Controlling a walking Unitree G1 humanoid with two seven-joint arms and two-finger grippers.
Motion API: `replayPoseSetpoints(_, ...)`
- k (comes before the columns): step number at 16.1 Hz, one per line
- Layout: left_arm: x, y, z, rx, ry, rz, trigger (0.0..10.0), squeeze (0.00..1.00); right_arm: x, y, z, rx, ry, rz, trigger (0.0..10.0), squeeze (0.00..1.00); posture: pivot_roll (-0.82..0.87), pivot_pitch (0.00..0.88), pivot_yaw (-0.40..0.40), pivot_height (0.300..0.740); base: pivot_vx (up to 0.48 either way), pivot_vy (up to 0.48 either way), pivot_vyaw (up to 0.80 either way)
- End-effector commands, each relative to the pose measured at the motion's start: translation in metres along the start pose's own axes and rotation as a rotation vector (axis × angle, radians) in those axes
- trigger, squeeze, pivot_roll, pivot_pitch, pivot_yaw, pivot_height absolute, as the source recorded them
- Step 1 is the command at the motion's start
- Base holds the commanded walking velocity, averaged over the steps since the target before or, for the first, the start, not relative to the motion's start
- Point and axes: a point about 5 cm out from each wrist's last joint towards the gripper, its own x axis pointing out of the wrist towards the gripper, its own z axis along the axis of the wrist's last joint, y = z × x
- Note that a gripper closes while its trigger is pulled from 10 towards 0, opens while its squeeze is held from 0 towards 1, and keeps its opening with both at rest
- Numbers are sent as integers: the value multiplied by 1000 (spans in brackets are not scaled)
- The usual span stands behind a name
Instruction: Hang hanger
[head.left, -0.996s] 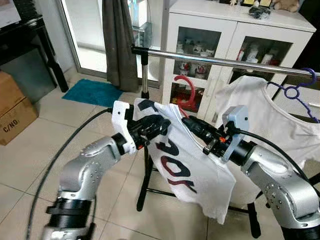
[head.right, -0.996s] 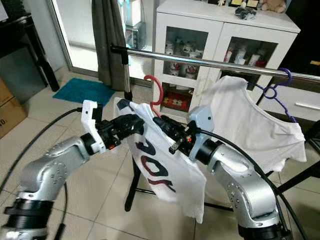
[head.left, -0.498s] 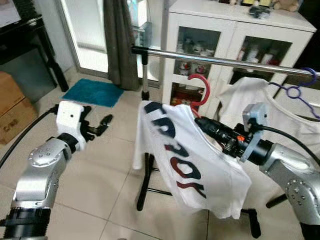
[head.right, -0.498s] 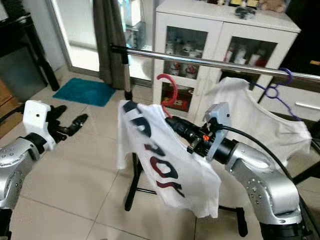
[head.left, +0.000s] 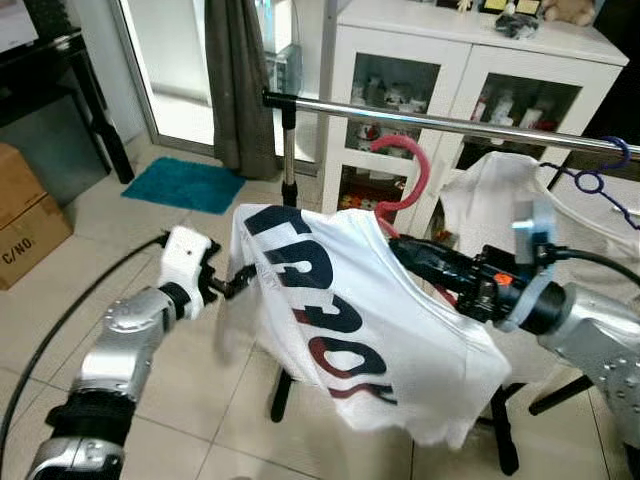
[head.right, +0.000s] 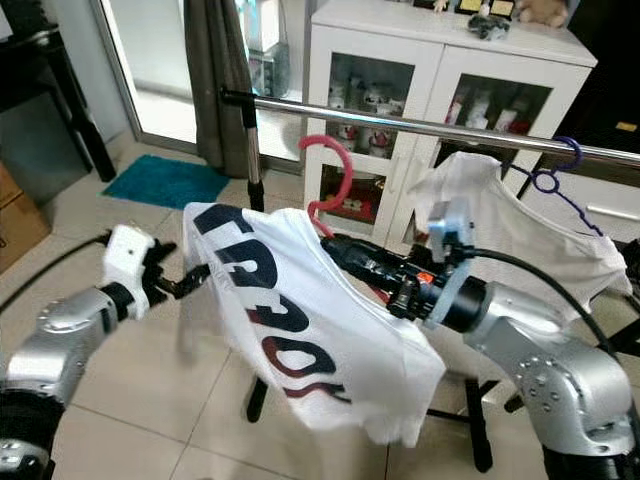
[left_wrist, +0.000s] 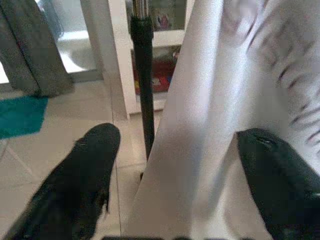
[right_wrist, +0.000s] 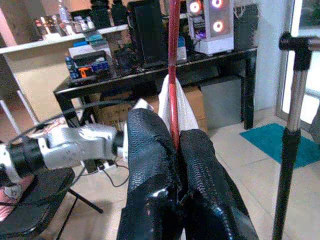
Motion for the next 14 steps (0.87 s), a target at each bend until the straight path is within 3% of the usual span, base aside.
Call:
replayPoseSetpoints(1, 6, -4, 3, 28, -10, -36, 0, 0, -3, 5, 9, -19, -20, 26, 10000, 0, -84, 0, -11, 740, 0, 0, 0)
replayPoseSetpoints(14, 10, -12, -3, 36, -61, -63, 0, 0, -3, 2, 5, 5, -14, -3, 10000, 0, -77, 0, -14, 740, 0, 0, 0)
